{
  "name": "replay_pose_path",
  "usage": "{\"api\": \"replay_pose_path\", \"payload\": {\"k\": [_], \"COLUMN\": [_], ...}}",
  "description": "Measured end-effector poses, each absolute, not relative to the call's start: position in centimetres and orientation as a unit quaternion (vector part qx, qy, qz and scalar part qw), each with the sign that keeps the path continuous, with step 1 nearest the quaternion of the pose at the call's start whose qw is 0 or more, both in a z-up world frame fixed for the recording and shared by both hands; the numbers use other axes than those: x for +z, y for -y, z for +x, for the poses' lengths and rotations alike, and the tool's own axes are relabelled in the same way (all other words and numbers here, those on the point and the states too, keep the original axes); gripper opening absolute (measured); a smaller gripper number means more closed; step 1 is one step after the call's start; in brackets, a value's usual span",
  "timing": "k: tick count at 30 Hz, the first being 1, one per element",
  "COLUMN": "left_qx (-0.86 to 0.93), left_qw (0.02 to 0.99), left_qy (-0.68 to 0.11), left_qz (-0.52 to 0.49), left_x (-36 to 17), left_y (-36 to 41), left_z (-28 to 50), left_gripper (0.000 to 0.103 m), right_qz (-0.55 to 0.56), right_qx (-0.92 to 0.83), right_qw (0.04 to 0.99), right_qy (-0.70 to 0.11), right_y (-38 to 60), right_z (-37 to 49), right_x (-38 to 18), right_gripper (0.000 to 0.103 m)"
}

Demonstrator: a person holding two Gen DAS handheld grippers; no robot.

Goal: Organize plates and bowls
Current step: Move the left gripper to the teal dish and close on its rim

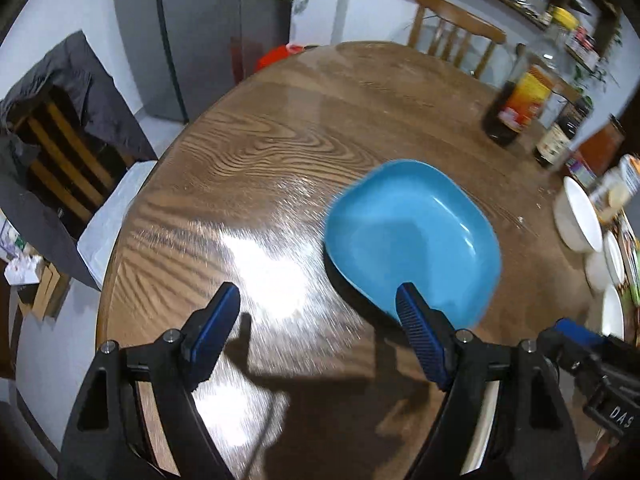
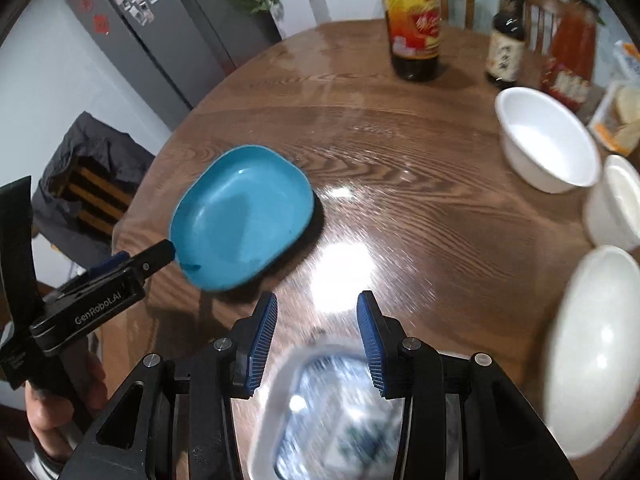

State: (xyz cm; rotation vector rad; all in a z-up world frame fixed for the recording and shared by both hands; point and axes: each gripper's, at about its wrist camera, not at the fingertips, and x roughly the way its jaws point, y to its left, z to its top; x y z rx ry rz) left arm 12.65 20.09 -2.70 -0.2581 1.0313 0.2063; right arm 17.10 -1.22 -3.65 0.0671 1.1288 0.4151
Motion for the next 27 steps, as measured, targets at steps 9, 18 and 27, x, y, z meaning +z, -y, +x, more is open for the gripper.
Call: {"api": "replay_pose_path", "payload": {"k": [9,18,27], "left_qx": [0.066,0.042,0.036], "left_qw": [0.846,0.855,0.856], "left_qy": [-0.519,-0.514,-0.514], "left_qz": [-0.102,-0.053,-0.041], "left_x": [-4.7,-5.3,-5.0], "left_y": [-20.3,-19.7,-19.3], "left_z": [17.0,17.7,17.3], "left_gripper": [0.064,0.046,0.017], "right_qz": [0.087,0.043,0.029], "right_qx": [0.192,0.193,0.149], "right_qw": [0.808,0.821,0.833], "right_qy": [-0.55,-0.535,-0.532], "right_y": [-0.4,-3.2,-2.7], "right_z": [21.6,21.7,20.6], "right_x": [-6.7,-6.7,-6.8], "right_gripper": [0.042,0.03,0.011]}}
